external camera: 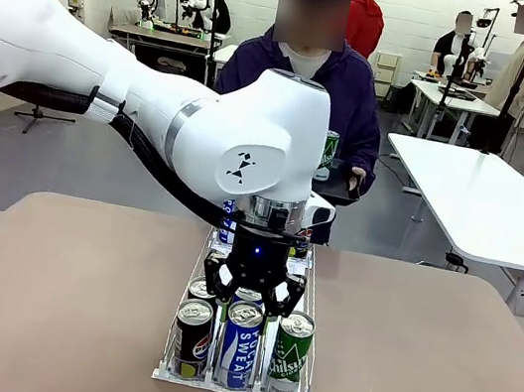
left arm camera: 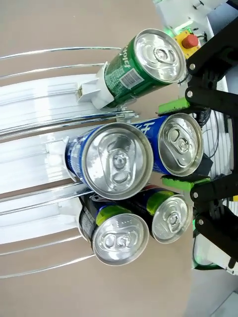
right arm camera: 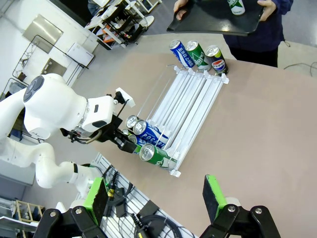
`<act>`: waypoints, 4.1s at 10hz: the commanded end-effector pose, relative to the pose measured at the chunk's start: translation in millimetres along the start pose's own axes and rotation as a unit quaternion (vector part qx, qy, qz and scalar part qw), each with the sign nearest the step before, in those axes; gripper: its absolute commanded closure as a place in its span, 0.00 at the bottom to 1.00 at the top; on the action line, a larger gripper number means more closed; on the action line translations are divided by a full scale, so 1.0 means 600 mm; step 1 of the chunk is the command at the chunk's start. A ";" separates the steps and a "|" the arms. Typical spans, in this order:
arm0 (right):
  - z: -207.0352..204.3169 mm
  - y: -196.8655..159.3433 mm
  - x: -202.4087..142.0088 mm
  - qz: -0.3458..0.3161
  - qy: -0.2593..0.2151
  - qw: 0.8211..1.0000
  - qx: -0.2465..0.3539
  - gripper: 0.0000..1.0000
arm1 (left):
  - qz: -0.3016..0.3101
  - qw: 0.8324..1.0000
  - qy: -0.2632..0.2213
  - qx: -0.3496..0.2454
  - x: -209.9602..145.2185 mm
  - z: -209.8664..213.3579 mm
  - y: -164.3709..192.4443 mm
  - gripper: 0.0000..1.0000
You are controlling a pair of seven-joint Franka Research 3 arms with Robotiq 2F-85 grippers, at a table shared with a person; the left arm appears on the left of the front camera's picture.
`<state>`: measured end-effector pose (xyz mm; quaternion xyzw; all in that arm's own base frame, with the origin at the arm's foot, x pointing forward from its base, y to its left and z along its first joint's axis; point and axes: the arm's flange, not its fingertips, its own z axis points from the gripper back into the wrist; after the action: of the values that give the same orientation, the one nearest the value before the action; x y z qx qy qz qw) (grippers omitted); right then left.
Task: Retrieve and hand over the desired beverage to the person.
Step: Pick up another can of the same type that the person held from the Automatic Can Dispenser, then place the picked can on the Handle tray extended by the person.
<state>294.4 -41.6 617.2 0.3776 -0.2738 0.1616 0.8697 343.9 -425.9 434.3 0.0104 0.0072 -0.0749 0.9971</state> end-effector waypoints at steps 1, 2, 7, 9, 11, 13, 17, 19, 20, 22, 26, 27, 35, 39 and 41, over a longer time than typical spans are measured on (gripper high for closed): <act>-0.002 -0.002 -0.001 0.002 0.001 1.000 -0.006 0.00 | -0.010 1.000 0.005 0.005 -0.025 0.065 0.006 1.00; -0.002 -0.002 -0.001 0.002 0.001 1.000 -0.006 0.00 | -0.005 1.000 0.011 0.007 -0.032 0.102 0.008 1.00; -0.002 -0.002 -0.001 0.002 0.001 1.000 -0.006 0.00 | -0.016 1.000 -0.004 0.016 -0.084 0.301 -0.008 1.00; -0.002 -0.002 -0.001 0.002 0.001 1.000 -0.006 0.00 | -0.010 1.000 -0.021 0.013 -0.082 0.352 -0.011 1.00; -0.002 -0.002 -0.001 0.002 0.001 1.000 -0.006 0.00 | -0.022 1.000 -0.018 0.007 -0.068 0.378 0.001 1.00; -0.002 -0.002 -0.001 0.002 0.001 1.000 -0.006 0.00 | -0.038 0.999 -0.028 -0.002 -0.064 0.387 0.026 1.00; -0.002 -0.002 -0.001 0.002 0.001 1.000 -0.006 0.00 | -0.017 1.000 -0.017 -0.003 -0.073 0.371 0.005 1.00; -0.002 -0.002 -0.001 0.002 0.001 1.000 -0.006 0.00 | -0.017 1.000 -0.017 -0.003 -0.073 0.371 0.005 1.00; -0.002 -0.002 -0.001 0.002 0.001 1.000 -0.006 0.00 | -0.017 1.000 -0.017 -0.003 -0.073 0.371 0.005 1.00; -0.002 -0.002 -0.001 0.002 0.001 1.000 -0.006 0.00 | -0.017 1.000 -0.017 -0.003 -0.073 0.371 0.005 1.00; -0.002 -0.002 -0.001 0.002 0.001 1.000 -0.006 0.00 | -0.017 1.000 -0.017 -0.003 -0.073 0.371 0.005 1.00; -0.002 -0.002 -0.001 0.002 0.001 1.000 -0.006 0.00 | -0.017 1.000 -0.017 -0.003 -0.073 0.371 0.005 1.00; -0.002 -0.002 -0.001 0.002 0.001 1.000 -0.006 0.00 | -0.017 1.000 -0.017 -0.003 -0.073 0.371 0.005 1.00; -0.002 -0.002 -0.001 0.002 0.001 1.000 -0.006 0.00 | -0.017 1.000 -0.017 -0.003 -0.073 0.371 0.005 1.00; -0.002 -0.002 -0.001 0.002 0.001 1.000 -0.006 0.00 | -0.017 1.000 -0.017 -0.003 -0.073 0.371 0.005 1.00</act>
<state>294.4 -41.6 617.2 0.3777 -0.2738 0.1616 0.8696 307.4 -421.4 654.4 0.0063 -0.0055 -0.0996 0.9950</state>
